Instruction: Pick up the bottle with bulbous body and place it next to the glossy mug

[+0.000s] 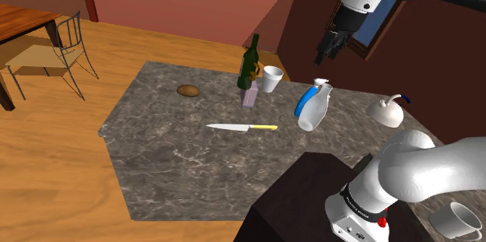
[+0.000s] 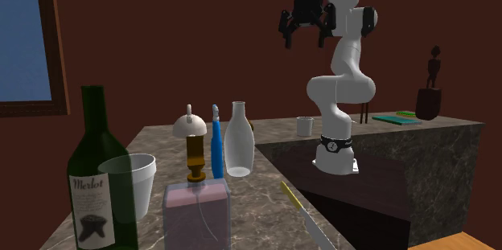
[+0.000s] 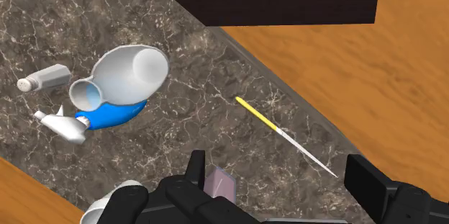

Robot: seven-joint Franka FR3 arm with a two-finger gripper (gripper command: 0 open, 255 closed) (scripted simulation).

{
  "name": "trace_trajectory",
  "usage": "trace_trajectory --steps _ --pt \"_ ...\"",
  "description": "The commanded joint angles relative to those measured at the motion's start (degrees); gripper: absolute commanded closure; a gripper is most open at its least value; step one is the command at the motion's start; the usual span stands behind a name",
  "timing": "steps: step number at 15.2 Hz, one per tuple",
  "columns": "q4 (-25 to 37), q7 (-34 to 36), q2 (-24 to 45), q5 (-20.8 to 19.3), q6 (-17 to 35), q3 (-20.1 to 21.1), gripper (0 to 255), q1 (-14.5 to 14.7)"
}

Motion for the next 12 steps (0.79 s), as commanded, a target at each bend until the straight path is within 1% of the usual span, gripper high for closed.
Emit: trace_trajectory --steps 1,7,12 --pt "0.00 0.00 0.00 0.00 0.00 0.00 0 0.00" --pt "-6.16 -6.84 -0.31 -3.83 6.15 -6.95 0 -2.30" --pt "-9.48 -12.59 1.62 -7.00 11.80 -13.13 0 -4.32"
